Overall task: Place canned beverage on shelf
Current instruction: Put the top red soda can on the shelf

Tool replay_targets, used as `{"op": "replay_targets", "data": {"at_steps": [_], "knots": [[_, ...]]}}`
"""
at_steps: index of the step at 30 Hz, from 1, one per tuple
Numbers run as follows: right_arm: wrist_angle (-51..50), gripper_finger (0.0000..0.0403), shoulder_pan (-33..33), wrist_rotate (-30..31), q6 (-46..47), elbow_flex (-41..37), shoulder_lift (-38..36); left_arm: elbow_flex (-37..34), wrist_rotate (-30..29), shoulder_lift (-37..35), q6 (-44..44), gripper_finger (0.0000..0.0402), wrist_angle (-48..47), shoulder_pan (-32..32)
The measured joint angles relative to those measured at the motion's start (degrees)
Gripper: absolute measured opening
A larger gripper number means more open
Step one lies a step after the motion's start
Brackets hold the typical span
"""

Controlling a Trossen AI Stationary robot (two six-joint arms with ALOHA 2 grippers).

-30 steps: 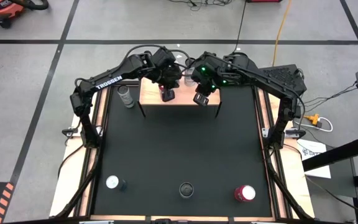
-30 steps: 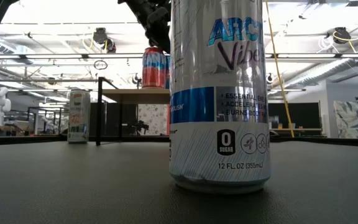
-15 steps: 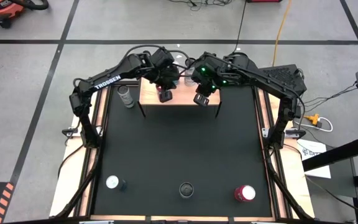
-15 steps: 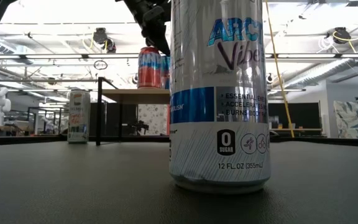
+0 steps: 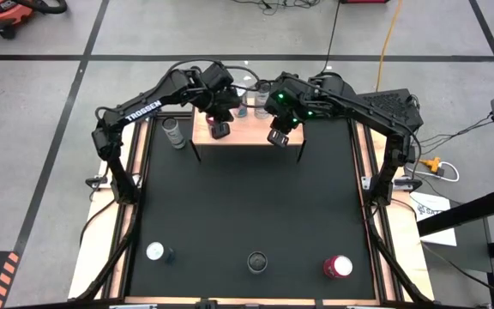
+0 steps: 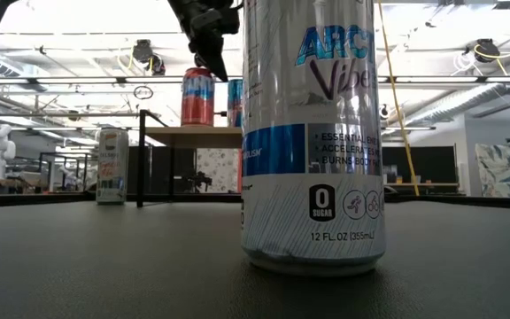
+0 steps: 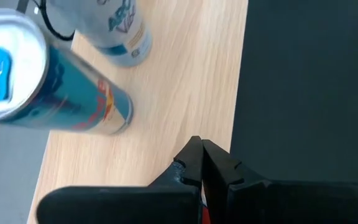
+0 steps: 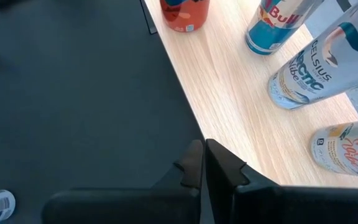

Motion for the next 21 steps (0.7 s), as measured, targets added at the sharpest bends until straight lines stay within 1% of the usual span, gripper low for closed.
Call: {"op": "replay_targets", "data": {"at_steps": [5,17,21], "knots": [[0.0,0.0,0.0,-0.2,0.0,0.0,0.0,0.0,0.0,-0.3,-0.1,0.0004,-1.3,0.7],[0.0,0.0,0.0,-0.2,0.0,0.0,0.0,0.3,-0.1,-0.9,0.1,0.0004,-0.8,0.7],[0.5,0.0,0.0,-0.2,0.0,0.0,0.0,0.2,1.2,-2.0,0.1,0.0004,-1.2,0.6]]}}
